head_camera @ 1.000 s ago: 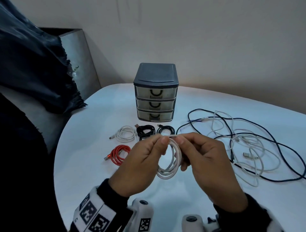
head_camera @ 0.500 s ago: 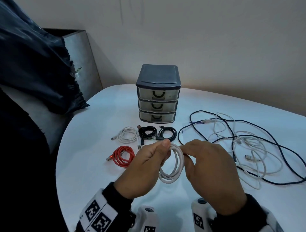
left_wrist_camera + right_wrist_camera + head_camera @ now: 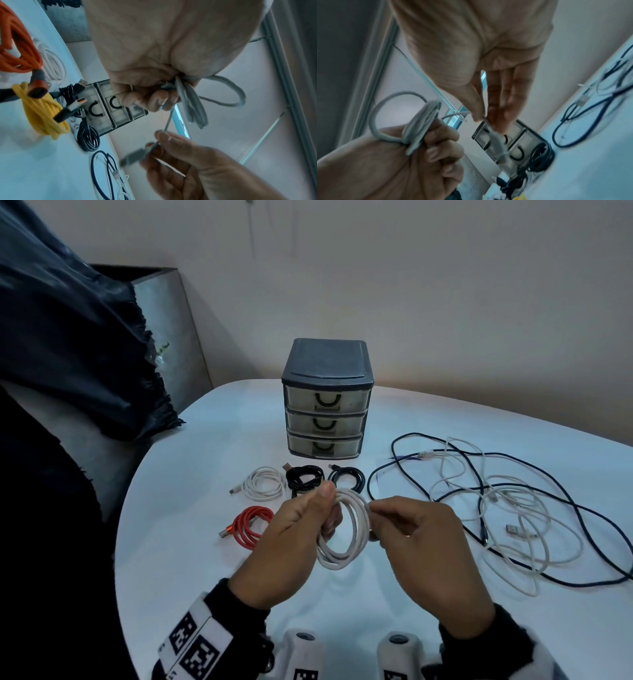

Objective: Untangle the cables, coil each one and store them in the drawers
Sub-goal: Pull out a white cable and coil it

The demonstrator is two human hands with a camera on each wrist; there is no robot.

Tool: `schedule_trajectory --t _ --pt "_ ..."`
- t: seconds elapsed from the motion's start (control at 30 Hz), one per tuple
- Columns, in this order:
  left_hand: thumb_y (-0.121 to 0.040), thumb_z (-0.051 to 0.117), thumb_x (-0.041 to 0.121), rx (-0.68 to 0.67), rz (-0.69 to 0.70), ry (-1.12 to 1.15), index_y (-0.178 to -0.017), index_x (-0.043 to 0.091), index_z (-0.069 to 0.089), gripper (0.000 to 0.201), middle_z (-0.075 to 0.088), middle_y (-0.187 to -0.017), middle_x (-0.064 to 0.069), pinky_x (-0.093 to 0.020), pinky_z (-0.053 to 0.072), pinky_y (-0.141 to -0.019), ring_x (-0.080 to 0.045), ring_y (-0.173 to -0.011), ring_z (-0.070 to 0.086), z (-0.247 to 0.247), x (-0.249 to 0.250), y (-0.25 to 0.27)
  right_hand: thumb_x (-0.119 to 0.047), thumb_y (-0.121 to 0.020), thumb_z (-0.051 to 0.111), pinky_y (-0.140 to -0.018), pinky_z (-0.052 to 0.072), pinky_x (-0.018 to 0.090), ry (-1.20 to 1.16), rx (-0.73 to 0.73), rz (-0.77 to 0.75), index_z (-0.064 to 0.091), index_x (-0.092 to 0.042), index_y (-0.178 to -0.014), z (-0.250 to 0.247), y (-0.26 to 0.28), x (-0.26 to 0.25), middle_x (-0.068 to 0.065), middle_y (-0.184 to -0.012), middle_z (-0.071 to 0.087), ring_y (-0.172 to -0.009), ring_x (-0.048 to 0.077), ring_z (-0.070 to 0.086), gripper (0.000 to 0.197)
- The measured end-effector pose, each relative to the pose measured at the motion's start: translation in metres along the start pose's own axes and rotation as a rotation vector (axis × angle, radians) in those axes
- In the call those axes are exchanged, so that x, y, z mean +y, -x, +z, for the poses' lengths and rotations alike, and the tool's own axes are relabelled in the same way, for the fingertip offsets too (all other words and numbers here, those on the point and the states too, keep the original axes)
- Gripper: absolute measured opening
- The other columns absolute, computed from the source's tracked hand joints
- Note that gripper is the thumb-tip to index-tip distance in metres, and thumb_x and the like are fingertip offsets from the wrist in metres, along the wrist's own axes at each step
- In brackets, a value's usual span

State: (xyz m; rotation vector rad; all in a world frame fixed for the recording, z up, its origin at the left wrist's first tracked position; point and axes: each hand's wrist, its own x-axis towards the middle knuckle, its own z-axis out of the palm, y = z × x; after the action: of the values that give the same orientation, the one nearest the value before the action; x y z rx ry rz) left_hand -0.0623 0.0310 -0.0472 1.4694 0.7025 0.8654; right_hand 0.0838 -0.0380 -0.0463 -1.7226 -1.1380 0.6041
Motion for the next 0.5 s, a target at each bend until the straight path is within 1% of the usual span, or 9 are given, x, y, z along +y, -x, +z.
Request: schedule_trajectory --t 0.07,0.13,0.17,0.23,0.27,0.33,0.37,0.43,0.5 --pt "-0.1 0.037 0.052 -0.013 -0.001 -0.055 -0.063 0.016 0.044 0.052 0.038 -0.066 0.0 -0.02 0.034 -0.064 -0.014 -0.066 0.036 0.0 -0.005 -0.001 -0.001 -0.087 0.069 -0.066 0.061 0.029 -0.352 0.02 0.153 0.076 -0.012 -0.08 0.002 -0.003 -0.002 0.005 -0.072 0.076 -0.068 0.018 0.073 0.015" --pt "-0.094 0.039 0.057 -0.015 0.002 -0.065 -0.073 0.0 0.05 0.062 0.044 -0.072 -0.006 -0.029 0.035 -0.071 -0.017 -0.072 0.039 -0.002 -0.008 -0.002 -0.001 -0.083 0.069 -0.06 0.059 0.027 -0.679 -0.021 0.302 0.072 -0.002 -0.085 0.004 -0.004 -0.005 0.02 -0.082 0.075 -0.071 0.026 0.073 0.004" --pt "-0.092 0.04 0.061 -0.018 0.001 -0.064 -0.081 -0.008 0.05 0.07 0.047 -0.076 -0.007 -0.034 0.036 -0.073 -0.019 -0.074 0.04 -0.002 -0.009 -0.003 -0.005 -0.079 0.069 -0.058 0.057 0.025 -0.773 -0.062 0.347 0.07 0.001 -0.087 0.005 -0.003 -0.004 0.023 -0.086 0.074 -0.07 0.026 0.072 0.01" --pt "-0.088 0.04 0.064 -0.007 0.016 -0.063 -0.081 -0.009 0.049 0.074 0.046 -0.074 -0.013 -0.04 0.036 -0.072 -0.022 -0.073 0.041 -0.003 -0.01 -0.004 -0.014 -0.071 0.068 -0.056 0.056 0.024 -0.862 -0.16 0.394 0.07 0.001 -0.088 0.006 -0.002 -0.002 0.022 -0.085 0.073 -0.066 0.021 0.07 0.023" --pt "-0.088 0.04 0.064 0.001 0.028 -0.061 -0.079 -0.006 0.049 0.071 0.044 -0.071 -0.017 -0.04 0.037 -0.071 -0.022 -0.072 0.041 -0.003 -0.011 -0.004 -0.015 -0.069 0.067 -0.059 0.057 0.026 -0.884 -0.208 0.394 0.071 -0.001 -0.087 0.007 -0.001 -0.003 0.019 -0.083 0.073 -0.066 0.02 0.069 0.023" --pt "-0.091 0.039 0.063 0.018 0.049 -0.07 -0.075 0.005 0.055 0.062 0.044 -0.07 -0.023 -0.039 0.038 -0.069 -0.021 -0.07 0.043 -0.001 -0.01 -0.003 -0.016 -0.074 0.064 -0.077 0.058 0.034 -0.909 -0.303 0.364 0.074 -0.006 -0.082 0.01 0.002 -0.004 0.015 -0.084 0.073 -0.074 0.021 0.069 0.016" --pt "-0.094 0.039 0.061 0.024 0.064 -0.081 -0.072 0.016 0.059 0.054 0.046 -0.068 -0.019 -0.034 0.039 -0.069 -0.019 -0.069 0.045 0.0 -0.01 -0.003 -0.016 -0.079 0.061 -0.085 0.054 0.039 -0.932 -0.332 0.358 0.075 -0.006 -0.08 0.012 0.004 -0.004 0.015 -0.086 0.072 -0.08 0.022 0.068 0.017" --pt "-0.1 0.036 0.054 0.052 0.1 -0.167 -0.067 0.037 0.062 0.045 0.048 -0.058 0.008 -0.019 0.037 -0.063 -0.004 -0.061 0.046 0.004 -0.008 -0.003 -0.016 -0.087 0.053 -0.097 0.047 0.049 -1.029 -0.372 0.391 0.073 -0.004 -0.079 0.015 0.01 -0.002 0.018 -0.091 0.068 -0.09 0.028 0.063 0.024" --pt "-0.098 0.035 0.052 0.126 0.111 -0.28 -0.068 0.039 0.059 0.04 0.052 -0.055 0.016 -0.016 0.04 -0.057 0.0 -0.053 0.052 0.007 -0.008 -0.003 -0.025 -0.09 0.055 -0.108 0.037 0.06 -1.098 -0.381 0.428 0.065 -0.003 -0.079 0.019 0.014 -0.002 0.023 -0.097 0.058 -0.098 0.034 0.056 0.027"
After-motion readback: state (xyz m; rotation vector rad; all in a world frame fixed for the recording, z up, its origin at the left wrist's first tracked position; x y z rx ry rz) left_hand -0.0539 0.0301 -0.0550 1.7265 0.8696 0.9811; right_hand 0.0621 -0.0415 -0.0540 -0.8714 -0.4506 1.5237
